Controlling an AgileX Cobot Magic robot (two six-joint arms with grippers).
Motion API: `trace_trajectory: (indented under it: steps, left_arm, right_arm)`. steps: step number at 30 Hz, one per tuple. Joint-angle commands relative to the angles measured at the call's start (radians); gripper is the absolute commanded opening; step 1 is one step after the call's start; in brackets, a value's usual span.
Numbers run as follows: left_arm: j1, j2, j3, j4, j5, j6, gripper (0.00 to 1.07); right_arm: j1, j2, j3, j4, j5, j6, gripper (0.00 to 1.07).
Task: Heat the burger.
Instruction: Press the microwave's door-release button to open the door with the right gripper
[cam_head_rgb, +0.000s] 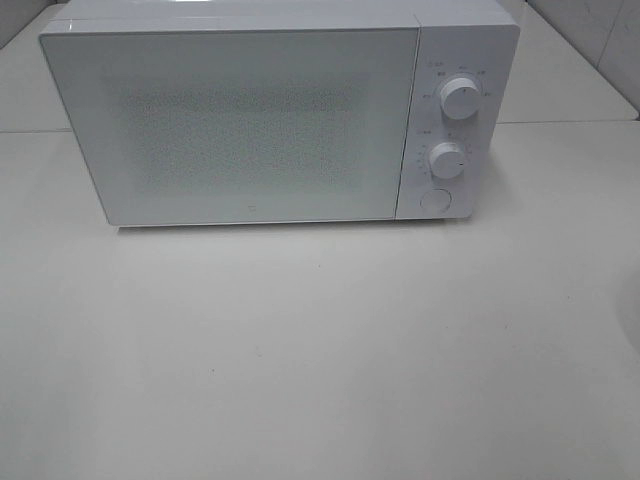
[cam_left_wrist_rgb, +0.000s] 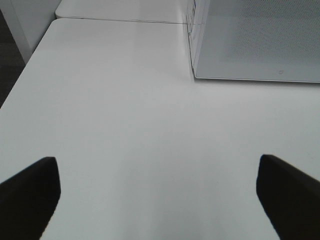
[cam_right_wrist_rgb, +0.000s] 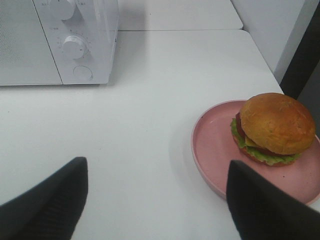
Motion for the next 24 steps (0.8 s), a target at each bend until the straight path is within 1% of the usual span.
trace_trajectory:
  steps: [1, 20, 23, 24]
  left_arm:
    - [-0.002, -0.014, 0.005, -0.002, -0.015, -0.001, 1.02]
    - [-0.002, -0.014, 0.005, -0.002, -0.015, -0.001, 1.02]
    - [-0.002, -0.014, 0.005, -0.002, -0.015, -0.001, 1.02]
    - [-0.002, -0.014, 0.005, -0.002, -0.015, -0.001, 1.02]
  right_arm:
    - [-0.005, -0.02, 0.0, -0.004, -0.006, 0.002, 0.75]
    - [-0.005, -0.02, 0.0, -0.004, -0.007, 0.002, 0.75]
    - [-0.005, -0.009, -0.012, -0.005, -0.025, 0.002, 0.75]
    - [-0.005, 0.022, -0.029, -0.005, -0.086, 0.002, 0.75]
